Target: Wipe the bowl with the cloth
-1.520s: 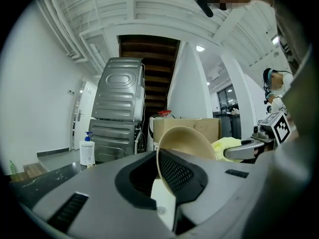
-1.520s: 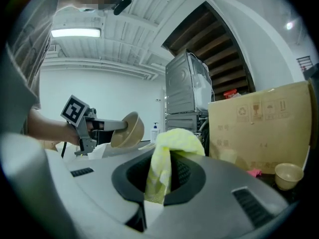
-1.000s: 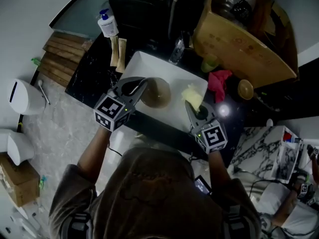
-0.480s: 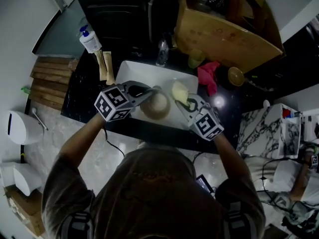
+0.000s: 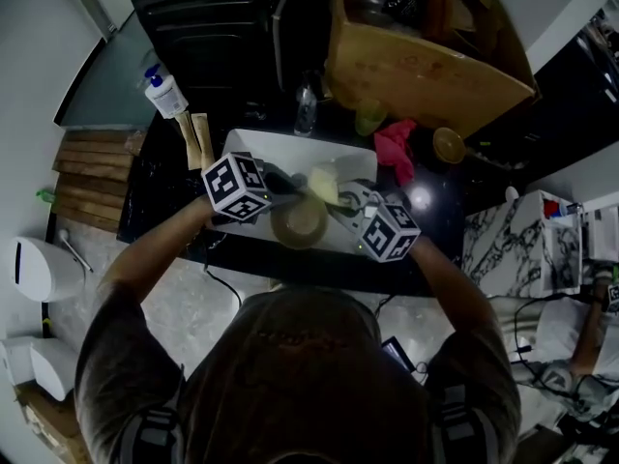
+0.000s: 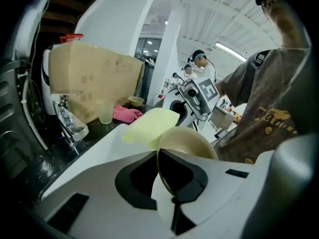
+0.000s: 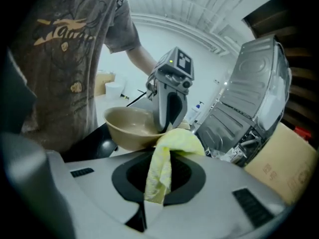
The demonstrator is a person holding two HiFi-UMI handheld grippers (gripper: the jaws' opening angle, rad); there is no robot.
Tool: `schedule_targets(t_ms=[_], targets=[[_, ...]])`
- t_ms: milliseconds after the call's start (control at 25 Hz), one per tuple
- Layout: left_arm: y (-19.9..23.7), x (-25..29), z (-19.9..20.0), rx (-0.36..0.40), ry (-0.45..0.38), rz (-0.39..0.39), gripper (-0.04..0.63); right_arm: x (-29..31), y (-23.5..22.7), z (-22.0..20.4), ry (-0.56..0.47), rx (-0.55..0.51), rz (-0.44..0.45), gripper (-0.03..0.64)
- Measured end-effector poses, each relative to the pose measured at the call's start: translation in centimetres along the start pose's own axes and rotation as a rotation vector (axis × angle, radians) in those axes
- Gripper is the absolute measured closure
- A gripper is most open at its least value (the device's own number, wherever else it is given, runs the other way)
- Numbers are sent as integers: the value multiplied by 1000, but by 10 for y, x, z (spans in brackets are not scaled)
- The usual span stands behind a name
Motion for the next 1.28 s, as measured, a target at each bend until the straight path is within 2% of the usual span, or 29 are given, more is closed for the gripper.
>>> schedule_targets(t_ms=[160, 400, 920, 1280], targets=[[-1, 8, -1, 19, 77, -62, 571, 6, 4, 1, 28, -72, 19, 597], [4, 14, 1, -11, 104, -80, 571, 5, 1, -3, 44, -87, 20, 597], [24, 4, -1, -54, 108, 12, 563, -5, 10, -3, 39, -70, 55, 597], [39, -6, 5, -75, 55, 89, 561, -11, 13, 1, 23, -25, 46, 597]])
Point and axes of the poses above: the fingertips, and each gripper's own axes: x forward along the fingers, y to its left, z out of its top, the point moved 3 cm from there along -x, backward along the fingers, and after that the axes turned 6 degrees about y, right-handed, at the moved point
